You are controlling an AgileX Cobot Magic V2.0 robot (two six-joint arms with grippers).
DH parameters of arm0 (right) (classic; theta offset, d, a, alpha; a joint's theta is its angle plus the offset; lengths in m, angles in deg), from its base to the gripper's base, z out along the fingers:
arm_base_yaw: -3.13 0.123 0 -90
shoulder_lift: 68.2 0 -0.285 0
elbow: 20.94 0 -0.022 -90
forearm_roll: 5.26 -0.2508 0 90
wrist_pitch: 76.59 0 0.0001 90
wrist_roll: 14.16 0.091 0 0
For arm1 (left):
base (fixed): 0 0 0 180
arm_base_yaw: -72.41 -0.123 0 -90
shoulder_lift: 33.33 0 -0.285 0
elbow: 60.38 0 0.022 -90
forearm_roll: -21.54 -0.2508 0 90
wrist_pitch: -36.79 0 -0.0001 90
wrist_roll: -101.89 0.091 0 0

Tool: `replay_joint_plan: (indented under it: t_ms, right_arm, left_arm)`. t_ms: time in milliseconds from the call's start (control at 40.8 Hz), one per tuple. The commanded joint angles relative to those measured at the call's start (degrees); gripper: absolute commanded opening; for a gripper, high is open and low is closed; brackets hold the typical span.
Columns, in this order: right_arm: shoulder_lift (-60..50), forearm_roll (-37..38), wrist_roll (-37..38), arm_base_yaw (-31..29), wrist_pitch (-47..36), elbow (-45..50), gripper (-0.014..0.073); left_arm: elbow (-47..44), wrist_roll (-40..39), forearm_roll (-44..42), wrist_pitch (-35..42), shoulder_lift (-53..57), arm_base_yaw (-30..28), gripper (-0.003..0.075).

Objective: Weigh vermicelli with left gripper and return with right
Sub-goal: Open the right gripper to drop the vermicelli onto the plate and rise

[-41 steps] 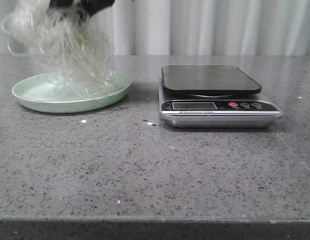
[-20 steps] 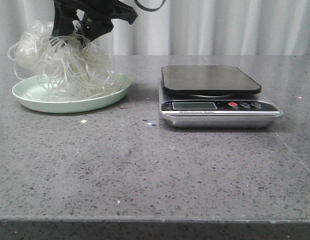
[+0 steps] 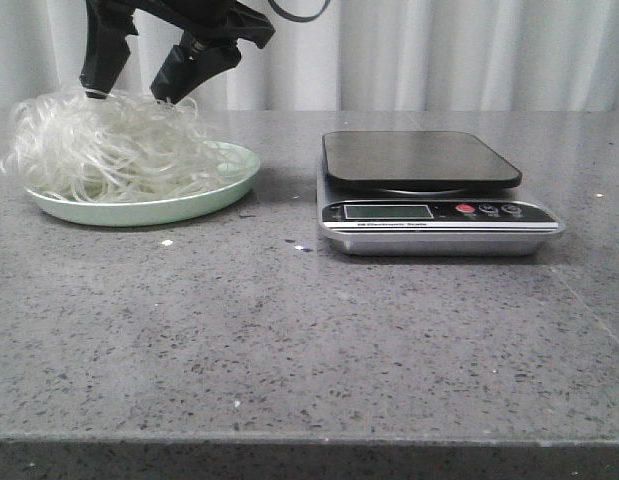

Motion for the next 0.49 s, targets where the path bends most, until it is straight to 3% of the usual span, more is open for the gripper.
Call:
replay_joint_plan:
  t_ms: [0,196,466]
  right_arm:
    - [-4.81,-1.33,-0.64,-0.28,-2.09,-2.11,0.0509]
    - [-6.62,-1.22,-0.64,-1.99,2.03,-4.37,0.0509]
    - [-11.09,-1.33,-0.58,-9.77,6.71,-5.18,0.05]
  left_arm:
    - [1.58,-0.52,0.49,5.08,-0.2,-0.05,0.0136]
    - [1.58,-0.52,0.49,5.08,-0.2,-0.05,0.0136]
    - [1.58,-0.52,0.49,5.08,-0.2,-0.05,0.0136]
